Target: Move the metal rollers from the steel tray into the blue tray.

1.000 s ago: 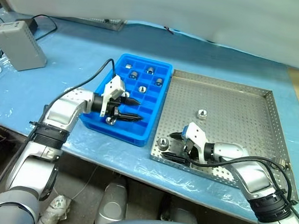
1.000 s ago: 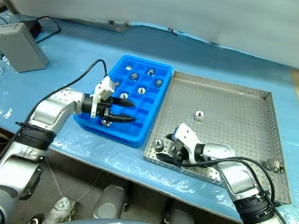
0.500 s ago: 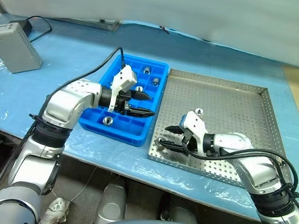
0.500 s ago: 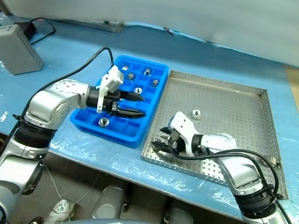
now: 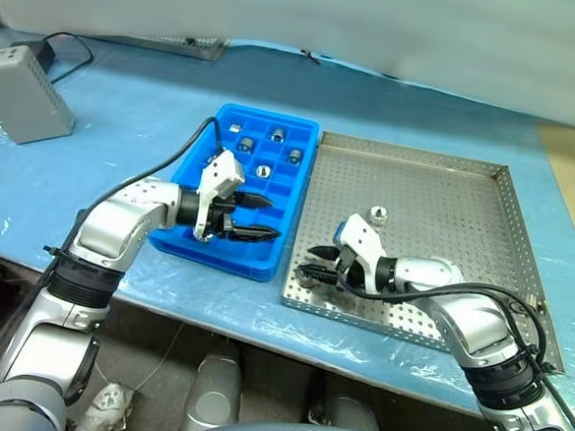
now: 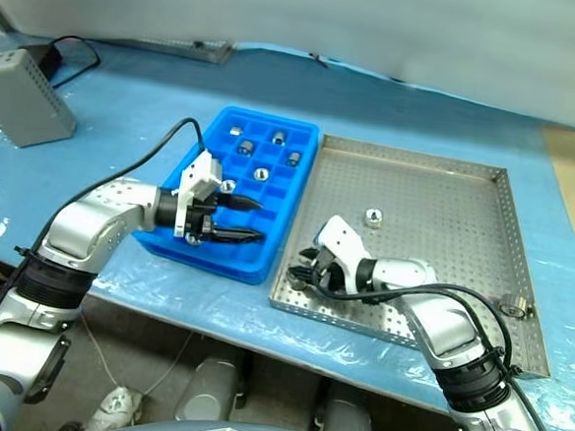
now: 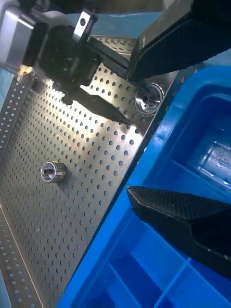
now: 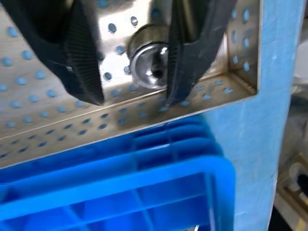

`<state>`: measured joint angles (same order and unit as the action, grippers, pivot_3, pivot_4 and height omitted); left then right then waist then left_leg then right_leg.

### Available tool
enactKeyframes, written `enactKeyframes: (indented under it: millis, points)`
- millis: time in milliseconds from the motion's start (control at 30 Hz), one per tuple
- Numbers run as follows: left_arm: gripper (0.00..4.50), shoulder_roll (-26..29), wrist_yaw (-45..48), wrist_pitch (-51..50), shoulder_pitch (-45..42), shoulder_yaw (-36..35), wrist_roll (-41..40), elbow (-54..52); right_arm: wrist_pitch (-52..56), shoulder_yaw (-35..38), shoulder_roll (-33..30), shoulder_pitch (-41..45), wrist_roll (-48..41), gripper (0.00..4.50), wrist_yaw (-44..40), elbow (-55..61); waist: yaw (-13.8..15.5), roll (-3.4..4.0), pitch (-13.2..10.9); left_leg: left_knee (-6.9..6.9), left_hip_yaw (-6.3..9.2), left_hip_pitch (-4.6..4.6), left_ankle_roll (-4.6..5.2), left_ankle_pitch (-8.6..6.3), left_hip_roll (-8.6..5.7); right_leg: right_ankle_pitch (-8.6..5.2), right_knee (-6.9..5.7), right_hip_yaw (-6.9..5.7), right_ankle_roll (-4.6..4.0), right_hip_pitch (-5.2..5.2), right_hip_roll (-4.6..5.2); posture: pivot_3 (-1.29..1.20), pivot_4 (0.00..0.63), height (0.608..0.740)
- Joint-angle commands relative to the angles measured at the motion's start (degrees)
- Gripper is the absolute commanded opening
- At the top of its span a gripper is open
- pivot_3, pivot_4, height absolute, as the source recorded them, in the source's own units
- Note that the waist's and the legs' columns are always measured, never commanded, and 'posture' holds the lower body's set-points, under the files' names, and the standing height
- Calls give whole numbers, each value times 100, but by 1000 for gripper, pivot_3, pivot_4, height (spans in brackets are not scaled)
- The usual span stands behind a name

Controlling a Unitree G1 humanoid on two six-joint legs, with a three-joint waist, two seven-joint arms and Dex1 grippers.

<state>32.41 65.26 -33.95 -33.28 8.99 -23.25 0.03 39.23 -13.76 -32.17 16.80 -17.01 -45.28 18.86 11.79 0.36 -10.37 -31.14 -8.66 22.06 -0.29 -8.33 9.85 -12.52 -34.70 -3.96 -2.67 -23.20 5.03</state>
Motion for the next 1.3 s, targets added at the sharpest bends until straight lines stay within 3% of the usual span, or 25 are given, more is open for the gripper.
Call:
enactKeyframes:
  millis: [33,167,333,633,1300]
  points:
    - [3667,87,112,334,-101,-186,27,231,-170,426,-66,-38,-366,3151,-273,31,-1,0,0,0,0,2,1,-1,-1,2,1,0,-3,0,0,260,150,740]
    - [3667,71,150,516,-94,-150,69,411,-133,483,-219,-278,-421,4455,-384,142,6,0,0,-1,0,9,11,-7,-4,17,5,0,-31,0,1,258,150,740]
    - [3667,39,118,549,-66,-117,72,385,-224,359,-446,-596,-367,4455,-598,132,1,0,0,-2,0,9,10,-6,-2,17,4,0,-32,-1,1,255,150,740]
    - [3667,-38,112,587,-31,-119,34,374,-1482,121,-434,-970,184,4455,-806,-855,-2,-2,1,-2,-1,2,9,-6,-2,2,5,0,-6,3,2,258,150,740]
    - [3667,-272,244,1057,-36,-14,282,984,-1660,-276,21,224,605,4455,-1080,-1618,-16,-7,4,-6,-1,5,13,-7,-1,18,3,-5,-38,8,2,249,150,740]
